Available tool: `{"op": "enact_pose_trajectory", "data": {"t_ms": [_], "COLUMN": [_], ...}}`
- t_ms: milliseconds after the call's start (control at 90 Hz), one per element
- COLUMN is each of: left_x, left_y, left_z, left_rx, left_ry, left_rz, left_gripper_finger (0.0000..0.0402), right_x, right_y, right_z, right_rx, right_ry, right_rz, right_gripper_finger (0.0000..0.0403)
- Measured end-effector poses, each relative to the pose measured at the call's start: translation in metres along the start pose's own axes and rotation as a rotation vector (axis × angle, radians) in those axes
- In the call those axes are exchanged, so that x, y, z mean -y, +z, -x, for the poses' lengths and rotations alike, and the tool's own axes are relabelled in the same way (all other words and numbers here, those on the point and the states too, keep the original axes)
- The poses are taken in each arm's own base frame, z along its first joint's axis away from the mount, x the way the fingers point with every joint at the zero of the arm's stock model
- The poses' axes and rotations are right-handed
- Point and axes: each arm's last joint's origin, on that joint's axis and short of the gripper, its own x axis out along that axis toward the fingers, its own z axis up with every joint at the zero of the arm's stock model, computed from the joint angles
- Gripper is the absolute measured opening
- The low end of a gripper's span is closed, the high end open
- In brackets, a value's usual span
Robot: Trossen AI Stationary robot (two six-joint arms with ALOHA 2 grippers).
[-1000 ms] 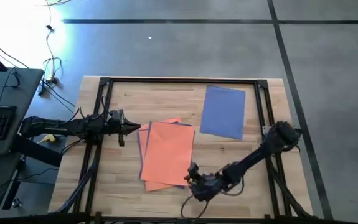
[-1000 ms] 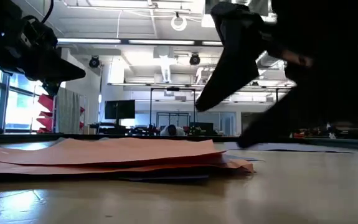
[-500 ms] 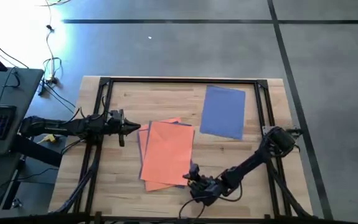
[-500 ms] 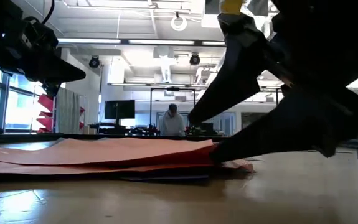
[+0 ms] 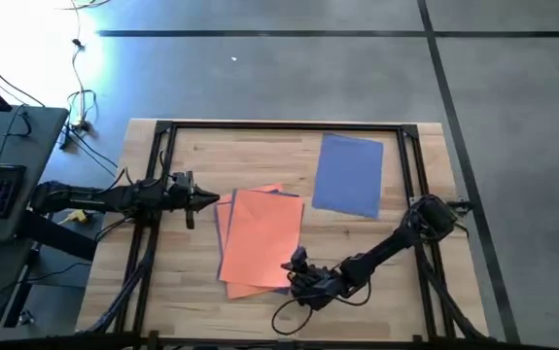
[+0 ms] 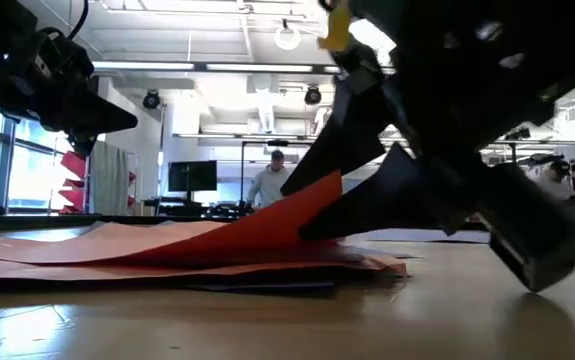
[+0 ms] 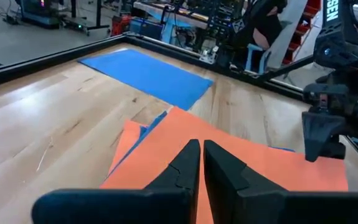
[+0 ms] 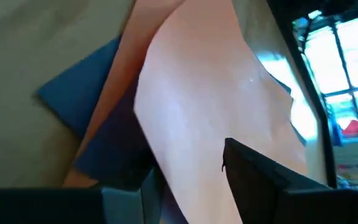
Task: Organize paper
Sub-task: Put the orange paper to the top left of the table
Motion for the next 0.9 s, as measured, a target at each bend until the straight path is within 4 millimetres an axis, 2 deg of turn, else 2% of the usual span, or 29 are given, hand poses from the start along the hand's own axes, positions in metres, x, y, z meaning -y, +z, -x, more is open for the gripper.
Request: {"op": "enact_pose_trajectory", "data": {"t_ms": [100, 178, 356, 522, 744, 900], "left_x": [0.0, 0.0, 0.0, 0.001, 0.006, 0.01], "left_y": [0.0, 0.0, 0.0, 0.002, 0.011, 0.021], "left_z": [0.0, 0.0, 0.0, 0.0, 0.001, 0.003], "left_rx": [0.0, 0.0, 0.0, 0.021, 0.068, 0.089], "left_ry": [0.0, 0.0, 0.0, -0.03, -0.12, -0.171], "left_rz": [0.0, 0.0, 0.0, 0.001, 0.005, -0.001], "left_gripper_finger": [0.0001, 0.0001, 0.0001, 0.0, 0.0, 0.0], "right_x": [0.007, 0.012, 0.02, 0.035, 0.091, 0.14], "right_y": [-0.004, -0.006, -0.008, -0.012, -0.043, -0.065], "right_z": [-0.006, -0.009, -0.014, -0.02, -0.053, -0.072], "right_rx": [-0.003, -0.011, -0.023, -0.098, -0.165, -0.084], "right_ry": [0.016, -0.001, -0.048, -0.187, -0.233, -0.301], "right_rz": [-0.017, -0.028, -0.026, 0.121, 0.239, 0.33], "right_gripper_finger": [0.0133, 0.0114, 0.0014, 0.0001, 0.0, 0.0]}}
